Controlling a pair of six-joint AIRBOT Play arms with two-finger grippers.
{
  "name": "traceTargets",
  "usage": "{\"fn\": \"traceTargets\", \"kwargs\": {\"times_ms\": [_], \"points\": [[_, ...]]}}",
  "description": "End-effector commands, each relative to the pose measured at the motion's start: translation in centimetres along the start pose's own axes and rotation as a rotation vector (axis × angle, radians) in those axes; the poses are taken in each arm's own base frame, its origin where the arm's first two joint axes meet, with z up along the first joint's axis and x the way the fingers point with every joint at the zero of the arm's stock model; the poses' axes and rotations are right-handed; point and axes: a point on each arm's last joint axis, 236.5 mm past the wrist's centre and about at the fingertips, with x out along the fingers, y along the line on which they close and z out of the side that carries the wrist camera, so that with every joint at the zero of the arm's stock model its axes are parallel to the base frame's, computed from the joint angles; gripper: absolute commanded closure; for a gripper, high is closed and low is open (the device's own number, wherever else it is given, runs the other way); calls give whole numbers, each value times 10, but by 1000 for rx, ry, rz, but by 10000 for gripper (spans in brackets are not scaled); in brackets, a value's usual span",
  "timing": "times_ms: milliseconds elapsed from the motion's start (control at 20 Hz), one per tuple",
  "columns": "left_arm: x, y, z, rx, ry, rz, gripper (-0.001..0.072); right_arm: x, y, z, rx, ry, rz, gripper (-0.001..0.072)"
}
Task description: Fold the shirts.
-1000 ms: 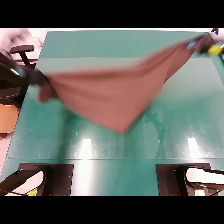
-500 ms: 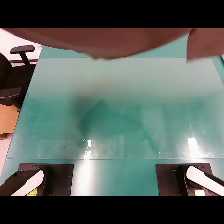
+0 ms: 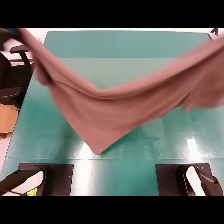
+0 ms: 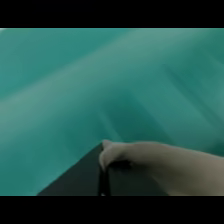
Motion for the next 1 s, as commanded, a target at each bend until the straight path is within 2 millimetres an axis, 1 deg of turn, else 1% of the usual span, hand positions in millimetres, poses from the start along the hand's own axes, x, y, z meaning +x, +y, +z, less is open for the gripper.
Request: {"fn": "traceTargets", "kwargs": {"times_ms": [0, 100, 150, 200, 300, 350, 450, 600, 700, 800, 850, 900, 950], "points": [[124, -35, -74, -63, 218, -240, 688, 53, -92, -121, 226, 106, -91, 694], [186, -46, -123, -91, 363, -299, 687, 77, -117, -165, 269, 173, -121, 693], [211, -47, -145, -110, 418, -312, 688, 89, -127, -180, 276, 207, -134, 693], [232, -44, -164, -150, 459, -314, 688, 102, -136, -194, 276, 246, -143, 694], [261, -35, -189, -204, 497, -297, 688, 125, -152, -211, 284, 319, -157, 693], [270, -30, -196, -206, 499, -280, 688, 137, -160, -216, 291, 351, -161, 693], [286, -20, -197, -213, 466, -243, 687, 162, -177, -222, 285, 406, -164, 693], [294, -11, -190, -213, 420, -206, 687, 190, -197, -222, 306, 453, -161, 693], [295, -11, -189, -213, 418, -204, 685, 204, -200, -217, 309, 483, -133, 692], [292, -13, -192, -234, 435, -211, 677, 214, -195, -209, 290, 508, -87, 691], [290, -16, -194, -237, 447, -221, 424, 218, -194, -202, 270, 511, -72, 684], [289, -15, -194, -306, 460, -208, 85, 220, -195, -193, 244, 514, -68, 512], [284, -13, -195, -402, 472, -201, -3, 219, -200, -181, 222, 503, -81, 222]]}}
